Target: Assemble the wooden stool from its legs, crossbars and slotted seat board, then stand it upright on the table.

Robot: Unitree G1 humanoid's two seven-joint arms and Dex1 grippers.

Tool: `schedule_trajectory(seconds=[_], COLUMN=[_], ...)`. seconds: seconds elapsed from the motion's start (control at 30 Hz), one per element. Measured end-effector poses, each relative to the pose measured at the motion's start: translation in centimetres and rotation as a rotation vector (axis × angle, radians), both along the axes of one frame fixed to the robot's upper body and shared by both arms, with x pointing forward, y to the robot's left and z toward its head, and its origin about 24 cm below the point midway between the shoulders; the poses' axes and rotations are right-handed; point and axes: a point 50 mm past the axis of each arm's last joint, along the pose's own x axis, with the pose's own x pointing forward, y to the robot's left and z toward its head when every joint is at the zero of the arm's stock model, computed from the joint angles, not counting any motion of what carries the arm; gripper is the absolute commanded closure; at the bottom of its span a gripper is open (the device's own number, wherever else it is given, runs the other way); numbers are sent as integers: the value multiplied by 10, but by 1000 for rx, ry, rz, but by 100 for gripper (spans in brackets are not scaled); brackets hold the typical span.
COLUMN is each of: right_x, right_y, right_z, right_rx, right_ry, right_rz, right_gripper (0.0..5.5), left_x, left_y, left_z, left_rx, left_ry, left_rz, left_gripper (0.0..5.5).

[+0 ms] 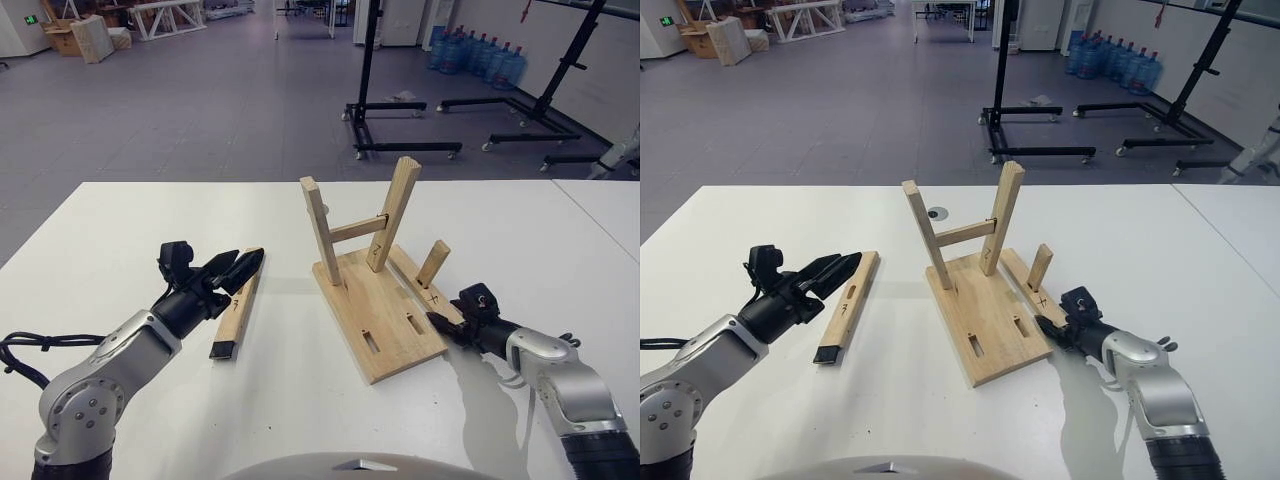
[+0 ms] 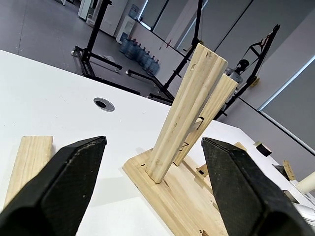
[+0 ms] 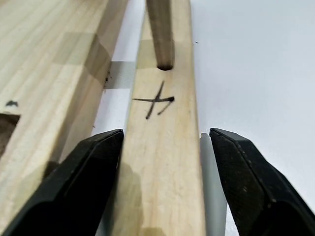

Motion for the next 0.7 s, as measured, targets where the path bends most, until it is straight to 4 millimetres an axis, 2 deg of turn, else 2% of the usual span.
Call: schedule_trajectory(seconds=[0.13, 0.33, 0.47, 0.6, 0.7], right_x=[-2, -2, -1, -2, -3], right_y=[3, -4, -8, -25, -53], right_z=[3, 2, 0, 3, 13], right_rx=[-32, -43, -40, 26, 179], right_ry=[3, 24, 31, 30, -5], right_rz=[59, 42, 22, -70, -202], right_gripper=[247, 342, 343, 343, 344], left_x=[0, 2, 2, 5, 3], left_y=[0, 1, 1, 2, 5], left_z=[-1, -3, -3, -4, 6], left_rx=[4, -3, -8, -22, -103], left_ry=[0, 5, 3, 0, -49], left_rz=[7, 20, 19, 13, -57], left_gripper=[193, 193, 193, 193, 193])
